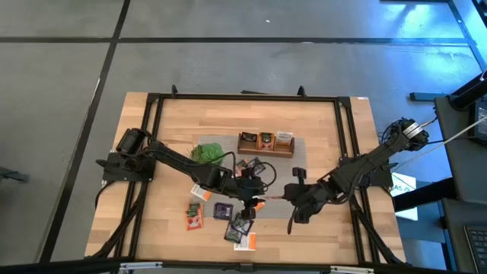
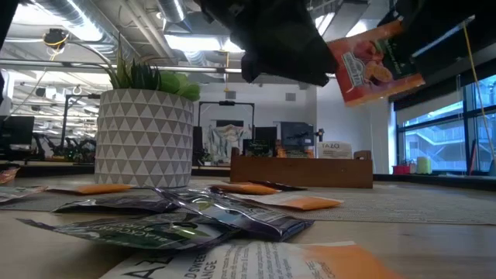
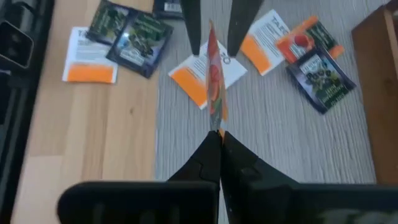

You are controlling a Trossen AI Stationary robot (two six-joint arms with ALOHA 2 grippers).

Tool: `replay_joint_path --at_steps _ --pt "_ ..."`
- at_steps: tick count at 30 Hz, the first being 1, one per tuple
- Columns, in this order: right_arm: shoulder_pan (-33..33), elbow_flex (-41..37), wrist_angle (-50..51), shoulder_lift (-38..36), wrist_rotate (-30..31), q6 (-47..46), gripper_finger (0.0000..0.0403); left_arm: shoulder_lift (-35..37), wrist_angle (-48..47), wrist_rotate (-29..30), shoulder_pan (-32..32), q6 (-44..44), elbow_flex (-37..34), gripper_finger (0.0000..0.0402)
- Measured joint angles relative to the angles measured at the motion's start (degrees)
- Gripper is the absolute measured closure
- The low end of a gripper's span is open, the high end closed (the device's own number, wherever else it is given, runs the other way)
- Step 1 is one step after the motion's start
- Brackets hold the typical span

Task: Pick & Place Tea
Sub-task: Put the orange tea bag into the middle section of the wooden organizer

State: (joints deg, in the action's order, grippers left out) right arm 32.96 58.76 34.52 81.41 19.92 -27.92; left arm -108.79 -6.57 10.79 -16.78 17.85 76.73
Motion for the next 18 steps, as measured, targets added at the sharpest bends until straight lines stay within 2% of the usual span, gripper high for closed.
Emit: replay_joint_path --at_steps 12,18 --pt "-1.3 0.0 -0.5 0.0 -1.0 1.3 0.0399 0.0 6.4 -1.7 0.0 -0.1 0.0 0.0289" --pt "-1.3 0.0 -0.6 0.0 -1.1 1.3 0.0399 0.0 6.4 -1.3 0.3 -0.1 0.0 0.032"
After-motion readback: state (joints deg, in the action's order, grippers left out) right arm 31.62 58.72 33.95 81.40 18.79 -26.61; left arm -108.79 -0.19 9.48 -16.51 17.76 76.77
